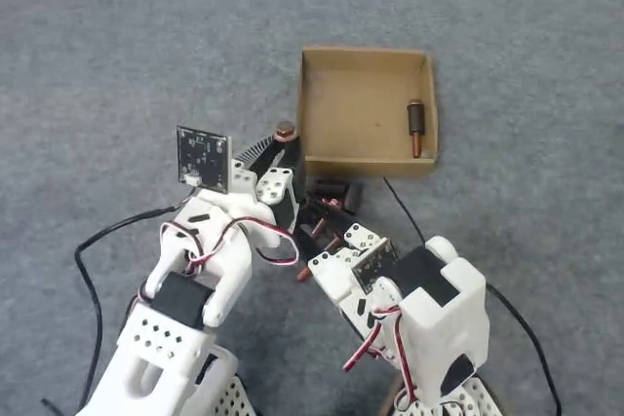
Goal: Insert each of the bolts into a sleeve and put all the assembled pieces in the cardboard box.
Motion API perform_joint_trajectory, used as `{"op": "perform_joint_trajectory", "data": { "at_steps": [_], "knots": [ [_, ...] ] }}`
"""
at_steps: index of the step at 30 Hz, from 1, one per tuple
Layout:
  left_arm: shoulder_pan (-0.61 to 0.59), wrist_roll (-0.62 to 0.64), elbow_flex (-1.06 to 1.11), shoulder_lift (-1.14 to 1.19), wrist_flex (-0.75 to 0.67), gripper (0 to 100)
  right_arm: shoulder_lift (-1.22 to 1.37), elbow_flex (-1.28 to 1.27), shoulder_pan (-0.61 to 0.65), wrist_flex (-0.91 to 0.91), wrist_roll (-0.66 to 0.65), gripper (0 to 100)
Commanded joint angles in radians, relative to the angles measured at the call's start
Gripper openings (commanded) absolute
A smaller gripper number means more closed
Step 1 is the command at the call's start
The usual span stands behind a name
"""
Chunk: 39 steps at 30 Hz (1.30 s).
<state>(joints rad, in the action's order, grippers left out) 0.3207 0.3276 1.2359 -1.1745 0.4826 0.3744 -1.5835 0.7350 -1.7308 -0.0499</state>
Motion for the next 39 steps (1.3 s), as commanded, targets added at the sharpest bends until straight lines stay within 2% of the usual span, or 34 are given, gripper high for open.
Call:
{"op": "perform_joint_trajectory", "data": {
  "at_steps": [1,10,15,22,28,34,39],
  "knots": [
    [0.005,-0.009,0.004,-0.043,-0.029,1,-0.019,-0.025,0.007,-0.015,-0.011,0.7],
    [0.005,-0.009,0.070,-0.044,-0.034,1,-0.021,-0.025,0.007,-0.016,-0.011,0.7],
    [0.005,0.032,0.070,-0.057,-0.031,1,-0.021,-0.025,0.007,-0.016,-0.012,0.7],
    [0.028,0.046,0.099,-0.249,0.071,1,-0.021,-0.025,0.007,-0.013,-0.012,0.7],
    [0.020,0.043,0.170,-0.344,0.069,1,-0.021,-0.025,0.007,-0.013,-0.012,0.7],
    [-0.028,0.043,0.217,-0.342,-0.089,1,-0.021,-0.025,0.007,-0.013,-0.012,0.7],
    [-0.023,0.043,0.229,-0.341,-0.097,1,-0.021,-0.025,0.007,-0.013,-0.014,0.7]
  ]
}}
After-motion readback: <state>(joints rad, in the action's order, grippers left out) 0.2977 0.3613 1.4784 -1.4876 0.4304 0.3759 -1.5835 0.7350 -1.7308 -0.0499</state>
